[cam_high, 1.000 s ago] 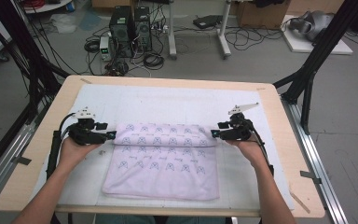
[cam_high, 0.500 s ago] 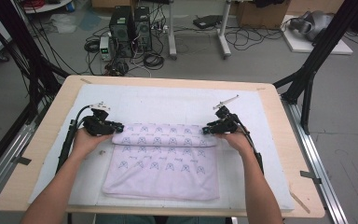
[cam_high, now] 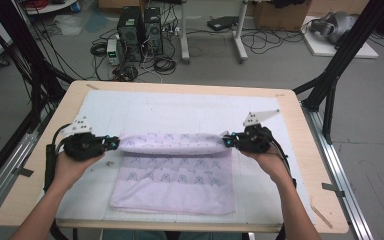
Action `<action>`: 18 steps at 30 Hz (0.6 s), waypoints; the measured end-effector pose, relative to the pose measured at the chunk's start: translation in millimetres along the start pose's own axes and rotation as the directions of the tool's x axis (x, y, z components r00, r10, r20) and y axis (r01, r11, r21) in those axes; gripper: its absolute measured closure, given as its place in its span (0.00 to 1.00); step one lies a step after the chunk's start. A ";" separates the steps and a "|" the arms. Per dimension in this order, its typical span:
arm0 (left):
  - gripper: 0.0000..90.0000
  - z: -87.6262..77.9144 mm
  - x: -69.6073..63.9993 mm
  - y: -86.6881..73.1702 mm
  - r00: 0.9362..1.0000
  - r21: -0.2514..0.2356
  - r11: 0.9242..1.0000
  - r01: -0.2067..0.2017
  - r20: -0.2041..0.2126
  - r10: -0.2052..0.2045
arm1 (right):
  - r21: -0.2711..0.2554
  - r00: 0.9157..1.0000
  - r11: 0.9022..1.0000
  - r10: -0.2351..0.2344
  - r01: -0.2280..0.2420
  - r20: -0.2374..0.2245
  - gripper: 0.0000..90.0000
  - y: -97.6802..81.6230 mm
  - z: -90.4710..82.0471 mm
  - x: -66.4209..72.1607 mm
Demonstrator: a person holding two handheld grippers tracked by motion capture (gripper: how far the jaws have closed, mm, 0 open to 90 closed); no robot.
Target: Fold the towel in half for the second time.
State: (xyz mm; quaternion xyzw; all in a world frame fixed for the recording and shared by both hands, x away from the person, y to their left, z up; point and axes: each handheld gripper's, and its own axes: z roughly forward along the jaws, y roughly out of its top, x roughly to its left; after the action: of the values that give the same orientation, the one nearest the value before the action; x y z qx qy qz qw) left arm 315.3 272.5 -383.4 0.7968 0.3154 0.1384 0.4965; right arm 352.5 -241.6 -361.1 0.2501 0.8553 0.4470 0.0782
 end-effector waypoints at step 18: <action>0.72 34.1 -13.8 -10.9 1.000 0.148 0.989 -0.017 0.013 0.015 | 0.065 1.000 0.998 -0.005 0.005 -0.011 0.62 -28.2 22.8 20.2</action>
State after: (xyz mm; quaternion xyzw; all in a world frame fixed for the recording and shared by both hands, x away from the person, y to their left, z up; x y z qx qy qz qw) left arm 319.0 243.0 -407.6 0.8348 0.3153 0.1139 0.4368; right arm 333.1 -228.5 -395.4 0.2480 0.8704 0.4200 0.0667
